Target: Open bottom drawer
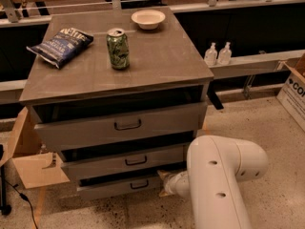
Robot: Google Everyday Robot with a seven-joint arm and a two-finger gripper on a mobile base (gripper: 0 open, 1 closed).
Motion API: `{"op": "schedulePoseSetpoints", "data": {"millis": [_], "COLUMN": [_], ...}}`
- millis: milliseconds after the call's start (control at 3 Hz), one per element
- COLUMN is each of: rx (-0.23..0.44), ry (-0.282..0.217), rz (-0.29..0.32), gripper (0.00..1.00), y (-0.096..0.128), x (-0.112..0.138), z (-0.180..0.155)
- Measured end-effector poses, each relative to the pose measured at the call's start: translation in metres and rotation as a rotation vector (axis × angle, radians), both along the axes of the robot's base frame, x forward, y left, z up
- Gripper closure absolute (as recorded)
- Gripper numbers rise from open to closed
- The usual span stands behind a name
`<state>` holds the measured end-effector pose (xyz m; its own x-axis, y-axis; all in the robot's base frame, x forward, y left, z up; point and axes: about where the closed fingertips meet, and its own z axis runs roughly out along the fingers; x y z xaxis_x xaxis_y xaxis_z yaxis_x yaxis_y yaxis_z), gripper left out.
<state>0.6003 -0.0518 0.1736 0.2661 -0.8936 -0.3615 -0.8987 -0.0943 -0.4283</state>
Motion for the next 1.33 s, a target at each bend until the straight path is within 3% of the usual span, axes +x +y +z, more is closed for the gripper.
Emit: {"op": "schedulePoseSetpoints", "data": {"millis": [333, 667, 1000, 1333], "rx": [-0.018, -0.099, -0.152, -0.17], "ry": [0.111, 0.202, 0.223, 0.224], "rz": [0.026, 0.018, -0.014, -0.051], "gripper": [0.31, 0.08, 0.0, 0.18], "y": [0.003, -0.023, -0.042, -0.048], "x": [-0.054, -0.088, -0.094, -0.092], "z": [0.013, 0.045, 0.08, 0.093]}}
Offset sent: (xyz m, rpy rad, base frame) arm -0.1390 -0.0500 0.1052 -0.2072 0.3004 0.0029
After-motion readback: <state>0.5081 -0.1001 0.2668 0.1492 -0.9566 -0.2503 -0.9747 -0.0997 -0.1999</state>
